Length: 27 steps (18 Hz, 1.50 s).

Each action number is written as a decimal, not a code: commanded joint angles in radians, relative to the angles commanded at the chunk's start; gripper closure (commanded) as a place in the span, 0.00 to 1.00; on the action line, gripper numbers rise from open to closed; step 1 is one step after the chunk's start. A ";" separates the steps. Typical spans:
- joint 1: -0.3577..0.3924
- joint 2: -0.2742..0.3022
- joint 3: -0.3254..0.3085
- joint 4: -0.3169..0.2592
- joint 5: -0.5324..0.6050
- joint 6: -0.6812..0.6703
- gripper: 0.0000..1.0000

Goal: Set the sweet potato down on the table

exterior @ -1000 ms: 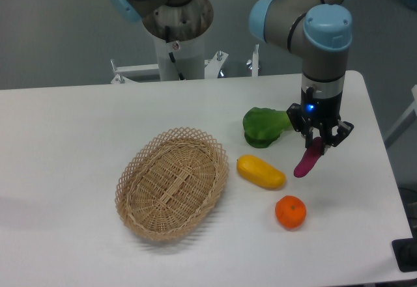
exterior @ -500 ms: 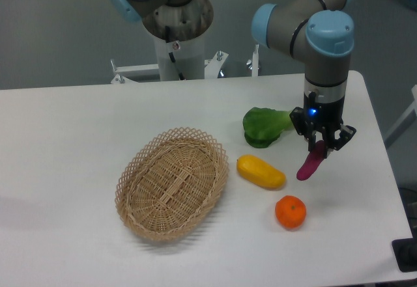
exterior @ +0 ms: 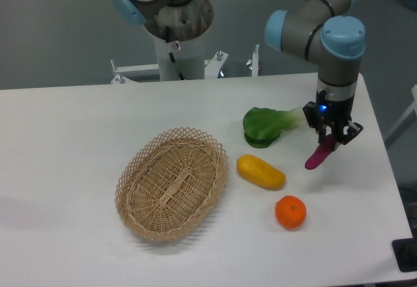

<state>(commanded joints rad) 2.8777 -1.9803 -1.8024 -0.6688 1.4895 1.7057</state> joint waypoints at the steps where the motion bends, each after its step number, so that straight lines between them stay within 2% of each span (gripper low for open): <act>1: 0.003 -0.008 0.002 0.002 0.000 0.008 0.68; 5: 0.026 -0.038 -0.020 0.041 0.000 0.048 0.68; 13: 0.028 -0.035 -0.069 0.041 0.002 0.034 0.66; 16: 0.026 -0.037 -0.069 0.041 0.002 0.034 0.66; 17: 0.026 -0.037 -0.068 0.041 0.002 0.034 0.63; 18: 0.026 -0.037 -0.064 0.041 0.002 0.034 0.52; 19: 0.026 -0.037 -0.055 0.041 0.000 0.034 0.29; 20: 0.026 -0.037 -0.032 0.041 0.000 0.035 0.00; 25: 0.026 -0.020 -0.008 0.040 0.000 0.023 0.00; 27: 0.022 -0.009 -0.009 0.038 0.002 -0.024 0.00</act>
<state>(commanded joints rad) 2.8993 -1.9896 -1.8116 -0.6305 1.4910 1.6816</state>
